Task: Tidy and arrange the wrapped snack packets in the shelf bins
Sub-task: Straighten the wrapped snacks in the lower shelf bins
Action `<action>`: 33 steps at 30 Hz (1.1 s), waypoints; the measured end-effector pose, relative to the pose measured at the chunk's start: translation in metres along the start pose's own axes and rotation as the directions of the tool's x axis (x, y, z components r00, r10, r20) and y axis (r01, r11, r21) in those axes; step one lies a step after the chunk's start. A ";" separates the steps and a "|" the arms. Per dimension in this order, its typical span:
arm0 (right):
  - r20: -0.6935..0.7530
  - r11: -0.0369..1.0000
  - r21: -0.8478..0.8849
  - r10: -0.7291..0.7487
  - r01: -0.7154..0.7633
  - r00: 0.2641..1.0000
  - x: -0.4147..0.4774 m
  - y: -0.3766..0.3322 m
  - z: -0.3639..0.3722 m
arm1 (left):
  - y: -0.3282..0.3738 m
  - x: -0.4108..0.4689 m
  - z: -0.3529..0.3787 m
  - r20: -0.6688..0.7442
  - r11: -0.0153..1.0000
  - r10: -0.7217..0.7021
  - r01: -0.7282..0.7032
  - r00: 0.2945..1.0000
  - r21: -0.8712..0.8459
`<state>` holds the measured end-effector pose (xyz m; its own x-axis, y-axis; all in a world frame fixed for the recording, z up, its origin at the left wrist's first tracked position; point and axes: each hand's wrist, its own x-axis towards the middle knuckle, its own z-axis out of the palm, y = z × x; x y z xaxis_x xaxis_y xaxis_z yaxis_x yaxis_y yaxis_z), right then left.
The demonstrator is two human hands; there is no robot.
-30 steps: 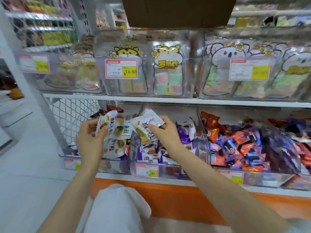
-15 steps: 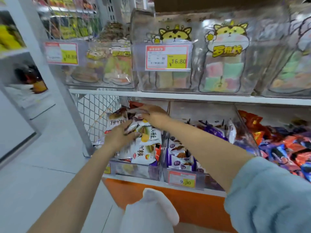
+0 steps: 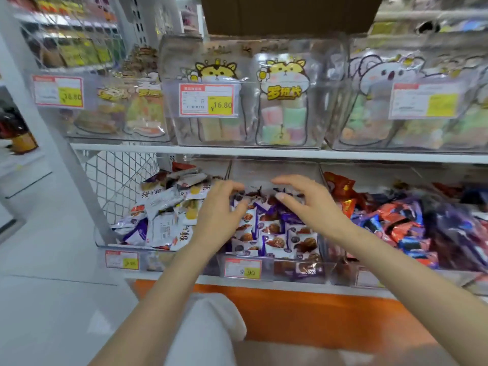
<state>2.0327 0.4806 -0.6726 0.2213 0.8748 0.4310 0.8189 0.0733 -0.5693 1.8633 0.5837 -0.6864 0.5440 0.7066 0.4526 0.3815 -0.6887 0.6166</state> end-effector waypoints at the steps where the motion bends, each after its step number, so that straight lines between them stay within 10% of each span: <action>1: -0.034 1.000 0.013 0.029 -0.028 0.999 -0.013 0.010 -0.012 | 0.016 0.000 0.011 0.029 0.999 0.034 -0.033 0.999 -0.032; 11: -0.356 0.921 0.148 0.389 -0.360 0.850 -0.098 0.120 -0.100 | 0.112 0.016 0.136 0.275 0.962 0.269 -0.242 0.923 -0.128; 18: 0.014 0.860 -0.466 0.241 -0.207 0.970 -0.092 0.171 -0.086 | 0.097 0.045 0.176 0.264 0.970 0.215 -0.237 0.940 0.053; 22: 0.222 0.703 -0.705 0.351 -0.099 0.910 -0.086 0.185 -0.080 | 0.093 0.048 0.184 0.223 0.956 0.249 -0.276 0.943 0.099; 33: -0.150 0.812 -0.437 0.360 -0.388 0.921 -0.092 0.201 -0.121 | 0.094 0.043 0.187 0.208 0.959 0.254 -0.274 0.945 0.075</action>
<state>2.2415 0.3571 -0.7421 0.5779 0.7601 0.2971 0.8099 -0.4893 -0.3236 2.0619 0.5186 -0.7291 0.7662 0.4586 0.4501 0.2724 -0.8662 0.4189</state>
